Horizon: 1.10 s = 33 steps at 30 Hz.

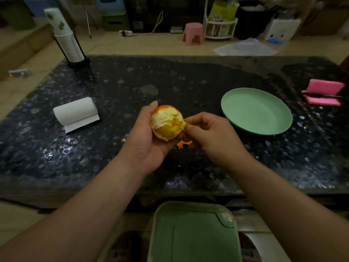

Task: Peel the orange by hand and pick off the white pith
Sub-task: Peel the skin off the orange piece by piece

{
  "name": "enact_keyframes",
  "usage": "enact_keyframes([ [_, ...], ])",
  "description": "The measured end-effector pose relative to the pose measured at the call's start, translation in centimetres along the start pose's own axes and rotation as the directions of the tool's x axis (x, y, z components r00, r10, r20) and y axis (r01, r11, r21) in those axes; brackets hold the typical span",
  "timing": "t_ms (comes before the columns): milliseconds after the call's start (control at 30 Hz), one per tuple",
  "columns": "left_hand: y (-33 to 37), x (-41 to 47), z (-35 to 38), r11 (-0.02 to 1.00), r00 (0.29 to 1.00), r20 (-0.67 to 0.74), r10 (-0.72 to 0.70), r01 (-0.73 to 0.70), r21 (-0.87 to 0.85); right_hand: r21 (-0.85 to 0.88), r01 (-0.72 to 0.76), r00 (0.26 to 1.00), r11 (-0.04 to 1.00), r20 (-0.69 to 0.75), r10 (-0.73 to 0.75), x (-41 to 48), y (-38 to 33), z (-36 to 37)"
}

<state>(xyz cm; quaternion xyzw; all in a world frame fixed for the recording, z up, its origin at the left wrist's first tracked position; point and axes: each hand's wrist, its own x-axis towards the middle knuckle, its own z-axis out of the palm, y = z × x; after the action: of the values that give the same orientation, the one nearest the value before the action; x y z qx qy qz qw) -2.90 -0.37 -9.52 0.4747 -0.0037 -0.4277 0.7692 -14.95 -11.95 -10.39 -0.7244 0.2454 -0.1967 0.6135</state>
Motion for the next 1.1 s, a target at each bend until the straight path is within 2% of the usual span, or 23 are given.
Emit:
enact_keyframes([
  [133,0.5,0.3,-0.2,1.0,1.0,-0.028,-0.01,0.009,-0.019,0.032,-0.012,0.999,0.999,0.042,0.011,0.3,0.6,0.0],
  [400,0.3,0.0,0.0,0.999,0.999,-0.035,0.007,-0.006,0.045,-0.05,-0.013,1.0,0.999,0.022,0.014,0.5,0.7,0.3],
  [533,0.0,-0.1,0.0,0.986,0.999,0.009,0.033,-0.034,0.161,-0.09,-0.007,1.0,0.996,0.015,0.009,0.0,0.2,0.3],
  [633,0.1,-0.1,0.2,0.96,0.999,0.035,0.034,-0.042,0.275,-0.197,0.04,0.999,0.98,-0.026,-0.046,-0.4,0.1,-0.1],
  [800,0.9,-0.1,0.0,0.945,0.998,0.068,0.0,-0.022,0.327,-0.289,0.102,0.993,0.952,-0.024,-0.113,-0.8,-0.1,-0.3],
  [1000,0.0,0.0,0.3,0.951,0.994,0.062,0.094,-0.108,0.291,-0.214,0.028,0.999,0.976,-0.027,-0.034,-0.6,-0.5,0.0],
  [1100,-0.1,0.0,0.4,0.959,0.993,0.062,0.103,-0.116,0.259,-0.112,0.002,0.999,0.994,-0.043,-0.007,-0.5,-0.6,0.0],
])
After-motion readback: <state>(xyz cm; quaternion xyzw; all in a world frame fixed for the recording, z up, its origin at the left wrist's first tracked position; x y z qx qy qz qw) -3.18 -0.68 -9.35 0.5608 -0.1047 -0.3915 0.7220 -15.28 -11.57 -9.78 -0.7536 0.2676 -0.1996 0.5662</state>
